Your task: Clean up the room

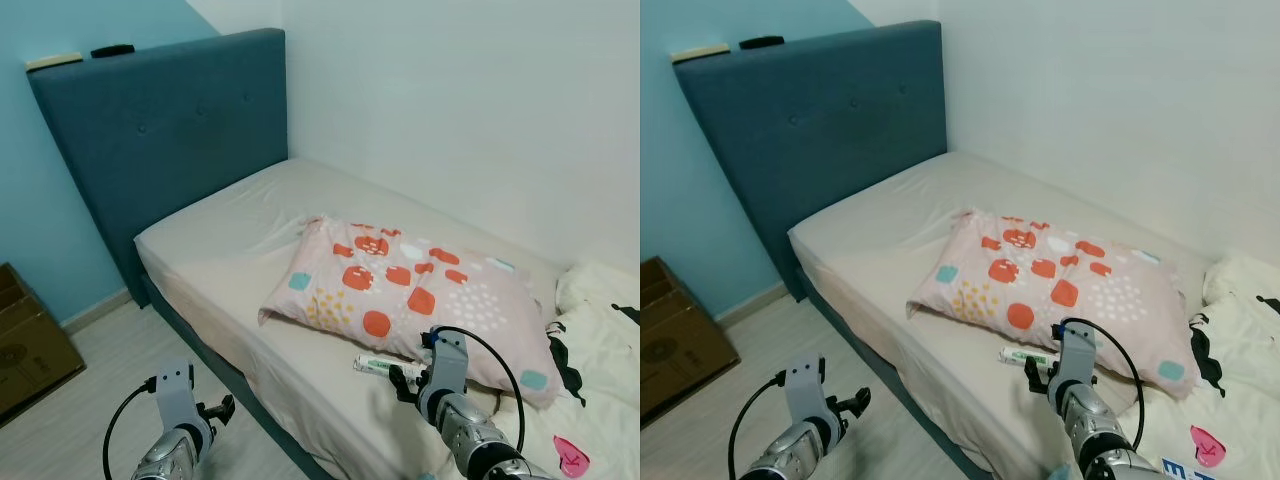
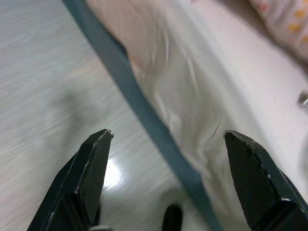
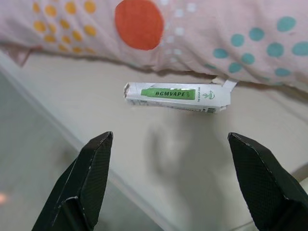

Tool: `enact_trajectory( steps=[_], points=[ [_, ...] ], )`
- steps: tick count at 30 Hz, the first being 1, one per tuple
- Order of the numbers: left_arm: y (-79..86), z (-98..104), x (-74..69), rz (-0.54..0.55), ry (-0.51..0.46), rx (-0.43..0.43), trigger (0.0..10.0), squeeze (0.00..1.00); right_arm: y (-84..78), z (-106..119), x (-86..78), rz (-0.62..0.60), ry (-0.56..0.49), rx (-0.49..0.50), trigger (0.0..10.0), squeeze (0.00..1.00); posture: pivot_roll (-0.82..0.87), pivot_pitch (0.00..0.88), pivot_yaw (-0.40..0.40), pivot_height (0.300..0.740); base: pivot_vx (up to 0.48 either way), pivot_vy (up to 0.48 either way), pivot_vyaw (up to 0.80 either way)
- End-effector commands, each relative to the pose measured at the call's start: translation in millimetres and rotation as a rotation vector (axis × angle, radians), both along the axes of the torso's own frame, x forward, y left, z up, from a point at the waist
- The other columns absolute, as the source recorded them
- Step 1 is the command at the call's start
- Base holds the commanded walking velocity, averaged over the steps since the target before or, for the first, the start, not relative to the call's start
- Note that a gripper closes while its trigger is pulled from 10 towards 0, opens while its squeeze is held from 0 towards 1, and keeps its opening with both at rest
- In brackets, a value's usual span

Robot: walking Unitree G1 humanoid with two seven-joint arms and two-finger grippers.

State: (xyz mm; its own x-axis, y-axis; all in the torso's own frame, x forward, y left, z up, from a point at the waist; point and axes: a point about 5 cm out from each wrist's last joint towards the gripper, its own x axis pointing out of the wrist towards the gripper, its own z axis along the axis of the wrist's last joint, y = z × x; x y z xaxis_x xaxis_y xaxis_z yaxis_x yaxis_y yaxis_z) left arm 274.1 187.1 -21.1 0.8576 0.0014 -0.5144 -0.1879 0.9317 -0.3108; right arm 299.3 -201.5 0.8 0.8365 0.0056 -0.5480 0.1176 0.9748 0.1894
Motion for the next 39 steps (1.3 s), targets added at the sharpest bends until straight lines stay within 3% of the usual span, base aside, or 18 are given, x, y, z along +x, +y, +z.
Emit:
enact_trajectory(
  steps=[1,10,19,23,26,29,35,39],
  points=[
    [7.2,5,3.4,0.021,-0.033,-0.006,10.0,0.0,-4.0,-1,-1.4,-0.033,0.012,0.03,10.0,0.0,-0.03,0.008,-0.015,0.621,0.0,0.0,0.0],
    [9.2,15,13.1,0.016,-0.081,-0.01,10.0,0.0,-1.4,7,6.9,-0.074,-0.039,0.125,10.0,0.0,-0.02,0.02,-0.013,0.571,0.0,0.0,0.0],
    [6.9,14,11.4,0.003,-0.09,-0.016,10.0,0.0,7.0,13,12.9,-0.042,-0.094,0.186,10.0,0.0,-0.01,0.043,-0.011,0.571,0.0,0.0,0.0],
    [7.6,16,13.3,-0.006,-0.114,-0.016,10.0,0.0,9.5,32,26.7,-0.066,-0.214,0.351,10.0,0.0,-0.01,0.078,-0.006,0.571,0.0,0.0,0.0],
    [8.4,18,14.3,-0.007,-0.125,-0.016,10.0,0.0,9.0,35,29.1,-0.077,-0.233,0.375,10.0,0.0,0.0,0.1,-0.003,0.571,0.0,0.0,0.0],
    [11.4,26,19.7,-0.024,-0.188,-0.014,10.0,0.0,5.8,47,37.6,-0.138,-0.289,0.462,10.0,0.0,0.04,0.171,0.009,0.571,0.0,0.0,0.0],
    [19.3,37,23.0,-0.049,-0.267,0.011,10.0,0.0,2.6,49,40.0,-0.198,-0.288,0.495,10.0,0.0,0.08,0.232,0.023,0.571,0.0,0.0,0.0],
    [40.3,61,29.0,-0.05,-0.395,0.066,10.0,0.0,-5.8,59,45.5,-0.287,-0.353,0.631,10.0,0.0,0.15,0.319,0.047,0.571,0.0,0.0,0.0]
  ],
)
